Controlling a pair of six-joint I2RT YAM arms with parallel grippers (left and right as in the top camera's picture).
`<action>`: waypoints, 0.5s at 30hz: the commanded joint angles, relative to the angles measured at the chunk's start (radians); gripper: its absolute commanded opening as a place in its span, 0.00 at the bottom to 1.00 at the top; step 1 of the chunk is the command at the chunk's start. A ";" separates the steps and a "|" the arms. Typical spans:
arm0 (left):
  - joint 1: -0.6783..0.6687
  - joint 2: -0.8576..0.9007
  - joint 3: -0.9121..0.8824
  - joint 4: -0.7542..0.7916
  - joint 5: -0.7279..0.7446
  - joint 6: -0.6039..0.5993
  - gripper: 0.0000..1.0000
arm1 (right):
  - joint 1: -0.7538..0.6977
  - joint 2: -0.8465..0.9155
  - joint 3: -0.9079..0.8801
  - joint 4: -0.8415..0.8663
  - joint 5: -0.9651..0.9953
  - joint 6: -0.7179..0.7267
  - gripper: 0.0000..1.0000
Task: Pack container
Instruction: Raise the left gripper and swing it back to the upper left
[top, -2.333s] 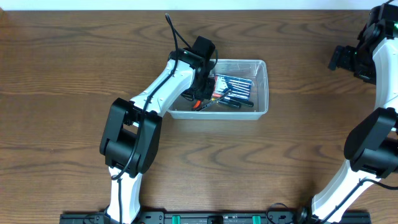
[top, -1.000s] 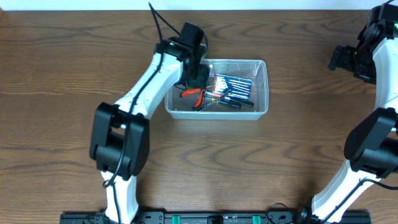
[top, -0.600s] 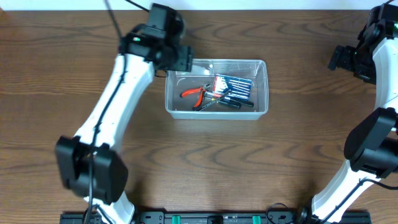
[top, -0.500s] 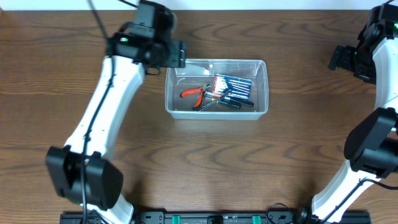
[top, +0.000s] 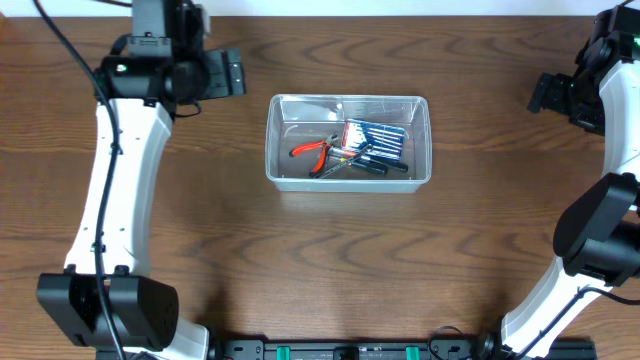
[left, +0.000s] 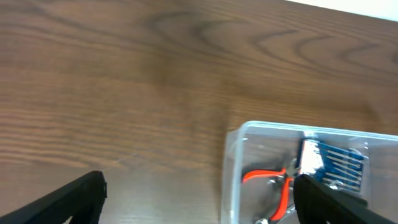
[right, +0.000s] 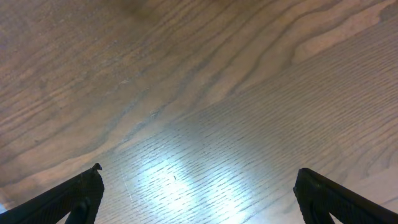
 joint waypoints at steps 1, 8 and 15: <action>0.040 -0.021 0.028 -0.009 -0.006 0.002 0.96 | -0.004 0.002 -0.003 0.002 0.003 0.013 0.99; 0.121 -0.035 0.028 -0.008 -0.006 0.002 0.98 | -0.004 0.002 -0.003 0.002 0.003 0.013 0.99; 0.225 -0.041 0.028 -0.010 -0.006 0.002 0.98 | -0.004 0.002 -0.003 0.002 0.003 0.013 0.99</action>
